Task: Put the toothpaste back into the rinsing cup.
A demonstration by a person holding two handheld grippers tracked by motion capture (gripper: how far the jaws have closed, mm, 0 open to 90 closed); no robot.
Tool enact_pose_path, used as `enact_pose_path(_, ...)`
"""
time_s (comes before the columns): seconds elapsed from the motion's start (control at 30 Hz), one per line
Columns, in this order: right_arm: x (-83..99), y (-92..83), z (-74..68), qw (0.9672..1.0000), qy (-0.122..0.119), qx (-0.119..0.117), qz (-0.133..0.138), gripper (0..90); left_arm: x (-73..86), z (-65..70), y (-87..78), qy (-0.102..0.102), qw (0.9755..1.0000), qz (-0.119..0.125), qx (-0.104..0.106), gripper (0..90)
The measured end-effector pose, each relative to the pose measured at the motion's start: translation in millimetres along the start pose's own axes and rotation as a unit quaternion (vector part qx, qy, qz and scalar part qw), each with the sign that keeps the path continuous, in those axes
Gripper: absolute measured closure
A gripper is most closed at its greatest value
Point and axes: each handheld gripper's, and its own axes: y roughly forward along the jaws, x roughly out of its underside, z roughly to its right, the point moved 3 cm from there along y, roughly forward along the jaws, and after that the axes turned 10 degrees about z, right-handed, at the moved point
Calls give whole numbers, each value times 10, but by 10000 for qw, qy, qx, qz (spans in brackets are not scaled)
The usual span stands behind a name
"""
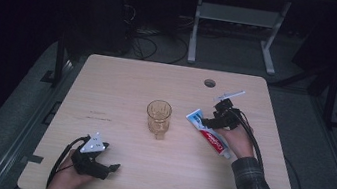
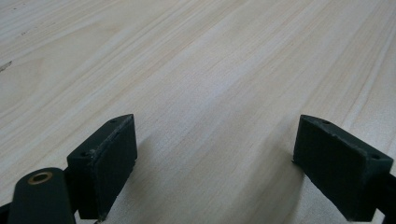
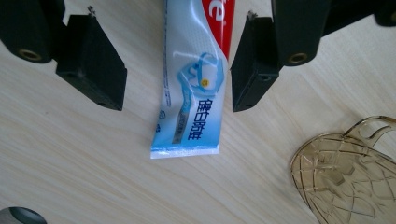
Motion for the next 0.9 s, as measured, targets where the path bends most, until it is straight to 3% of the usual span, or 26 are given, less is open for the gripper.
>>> enact_pose_path(0.5, 58, 287, -44, 9993, -144, -37, -341, 347, -2, 5, 2, 16, 10000, -7, 16, 128)
enact_pose_path(0.9, 137, 416, -57, 9976, -248, -10, -641, 348, -2, 6, 2, 16, 10000, -6, 16, 128)
